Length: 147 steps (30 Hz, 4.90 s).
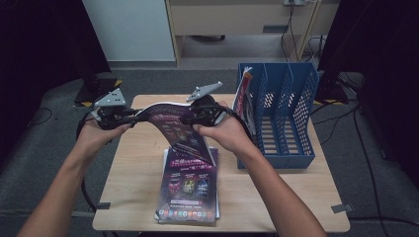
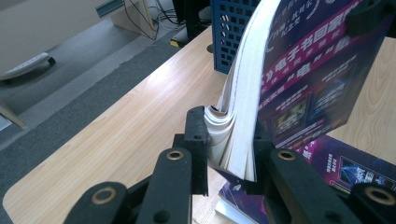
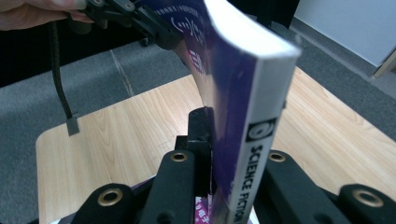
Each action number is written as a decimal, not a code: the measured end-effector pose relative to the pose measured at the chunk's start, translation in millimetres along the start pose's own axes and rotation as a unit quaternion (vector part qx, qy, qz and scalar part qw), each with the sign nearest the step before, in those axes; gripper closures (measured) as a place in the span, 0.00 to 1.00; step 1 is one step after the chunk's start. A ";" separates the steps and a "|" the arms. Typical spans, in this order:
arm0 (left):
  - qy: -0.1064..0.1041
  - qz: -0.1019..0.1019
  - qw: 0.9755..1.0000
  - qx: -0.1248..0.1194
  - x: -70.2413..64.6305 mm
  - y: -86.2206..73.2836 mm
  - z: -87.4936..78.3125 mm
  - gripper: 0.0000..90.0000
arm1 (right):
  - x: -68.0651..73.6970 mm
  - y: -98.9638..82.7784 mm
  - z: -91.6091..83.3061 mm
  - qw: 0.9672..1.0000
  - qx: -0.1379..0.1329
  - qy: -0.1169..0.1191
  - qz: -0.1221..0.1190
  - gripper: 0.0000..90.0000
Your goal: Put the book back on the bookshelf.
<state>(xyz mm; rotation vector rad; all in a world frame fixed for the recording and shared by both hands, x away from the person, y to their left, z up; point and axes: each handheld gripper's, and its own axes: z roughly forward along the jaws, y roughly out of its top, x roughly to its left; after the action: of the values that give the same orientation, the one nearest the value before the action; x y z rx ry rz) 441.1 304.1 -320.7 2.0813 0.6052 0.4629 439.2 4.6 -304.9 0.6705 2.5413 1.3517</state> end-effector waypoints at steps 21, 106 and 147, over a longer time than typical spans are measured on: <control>-0.013 0.052 0.998 0.025 -20.7 23.1 15.4 0.85 | -7.5 -6.1 -6.9 1.000 0.008 -0.003 0.007 0.83; 0.008 -0.003 0.999 0.031 -22.5 13.2 37.1 0.07 | -14.8 7.3 -17.2 0.997 0.067 -0.034 -0.001 0.92; 0.026 -0.039 0.997 0.060 -43.0 -67.8 64.6 0.04 | 1.9 -22.1 -101.8 0.999 0.033 -0.040 0.010 0.92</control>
<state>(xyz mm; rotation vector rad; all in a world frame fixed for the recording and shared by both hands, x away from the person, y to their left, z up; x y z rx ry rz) 424.1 269.4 -416.3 2.1551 0.7592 0.4464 393.7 -80.3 -265.1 0.7483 2.5325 1.2257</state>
